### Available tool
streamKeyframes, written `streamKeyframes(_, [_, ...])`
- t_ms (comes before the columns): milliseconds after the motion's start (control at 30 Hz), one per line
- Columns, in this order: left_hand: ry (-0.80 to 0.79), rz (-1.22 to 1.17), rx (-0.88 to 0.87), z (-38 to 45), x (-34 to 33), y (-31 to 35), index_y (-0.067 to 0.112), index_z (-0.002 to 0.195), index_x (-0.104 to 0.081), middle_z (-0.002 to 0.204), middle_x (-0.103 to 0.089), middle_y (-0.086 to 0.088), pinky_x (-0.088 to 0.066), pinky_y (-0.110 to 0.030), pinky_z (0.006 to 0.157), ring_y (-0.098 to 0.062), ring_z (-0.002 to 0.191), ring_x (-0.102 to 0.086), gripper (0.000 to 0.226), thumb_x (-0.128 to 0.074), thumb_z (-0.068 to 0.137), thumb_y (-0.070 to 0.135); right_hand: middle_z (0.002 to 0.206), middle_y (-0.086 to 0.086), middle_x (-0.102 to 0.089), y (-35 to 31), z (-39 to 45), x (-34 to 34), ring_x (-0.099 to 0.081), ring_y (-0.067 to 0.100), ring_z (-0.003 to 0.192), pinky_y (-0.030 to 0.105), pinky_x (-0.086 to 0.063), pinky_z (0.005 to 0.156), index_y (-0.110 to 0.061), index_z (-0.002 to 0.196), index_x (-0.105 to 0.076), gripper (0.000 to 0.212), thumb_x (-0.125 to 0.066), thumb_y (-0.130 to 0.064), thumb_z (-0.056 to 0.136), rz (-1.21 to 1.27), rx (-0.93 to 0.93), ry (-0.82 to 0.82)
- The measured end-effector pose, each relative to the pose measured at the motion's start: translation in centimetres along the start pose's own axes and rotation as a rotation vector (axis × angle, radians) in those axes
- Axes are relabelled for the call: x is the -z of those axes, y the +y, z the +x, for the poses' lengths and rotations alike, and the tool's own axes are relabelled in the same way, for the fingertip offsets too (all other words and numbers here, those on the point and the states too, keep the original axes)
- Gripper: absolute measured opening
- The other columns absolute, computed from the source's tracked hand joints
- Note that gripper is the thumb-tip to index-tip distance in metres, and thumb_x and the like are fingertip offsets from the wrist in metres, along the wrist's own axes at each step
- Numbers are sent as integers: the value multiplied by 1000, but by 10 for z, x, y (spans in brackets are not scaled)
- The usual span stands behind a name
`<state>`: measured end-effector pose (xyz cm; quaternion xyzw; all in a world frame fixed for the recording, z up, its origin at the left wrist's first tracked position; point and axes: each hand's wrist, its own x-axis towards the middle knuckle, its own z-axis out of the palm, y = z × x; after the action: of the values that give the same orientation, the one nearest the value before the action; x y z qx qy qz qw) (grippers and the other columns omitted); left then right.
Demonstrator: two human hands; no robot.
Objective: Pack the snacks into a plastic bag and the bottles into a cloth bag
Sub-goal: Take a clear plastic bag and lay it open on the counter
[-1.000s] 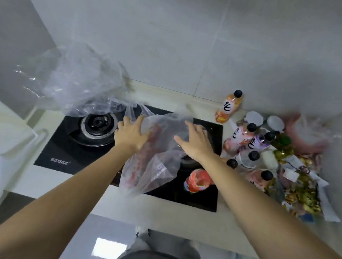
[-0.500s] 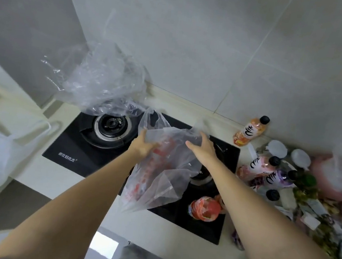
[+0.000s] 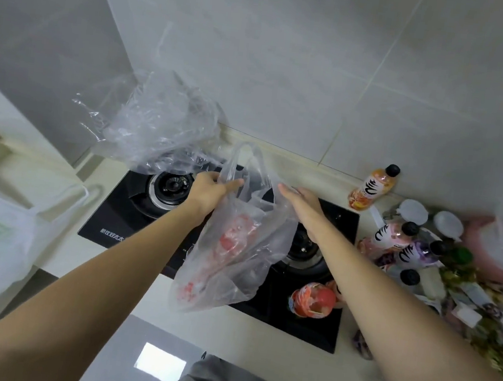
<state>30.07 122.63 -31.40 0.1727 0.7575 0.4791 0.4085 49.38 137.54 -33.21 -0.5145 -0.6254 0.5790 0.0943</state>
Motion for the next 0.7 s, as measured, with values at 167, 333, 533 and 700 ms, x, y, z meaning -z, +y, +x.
streamKeyframes(167, [-13,43,-136,-23,11,11,4,65,-55,57,-51,0,-45,-36,65,-18,58,-51,49,-85,78,41,89,0,-57,-13,-26,-2,-56,17,84,37,-42,81,-6,90,-61,66,-76,-66,67,-52,113,-13])
streamKeyframes(333, [-10,1,-321,-52,19,23,14,82,-52,77,-59,-1,-51,-38,75,-17,73,-59,35,-84,83,27,113,21,-70,-29,-71,5,-67,35,109,55,-50,104,-2,106,-63,51,-79,-42,78,-59,259,51])
streamKeyframes(533, [-11,86,-553,-98,8,39,26,96,-53,80,-57,6,-52,-43,83,-17,76,-57,33,-81,83,37,122,-3,-71,-31,-113,17,-68,14,114,46,-54,104,-20,121,-58,40,-79,-26,88,-52,370,56])
streamKeyframes(700, [29,239,-770,-155,-2,45,19,120,-55,105,-59,12,-46,-15,85,3,93,-56,40,-79,87,23,136,-5,-57,-23,-161,24,-54,-1,120,18,-42,98,-40,145,-42,63,-71,-16,94,-90,547,66])
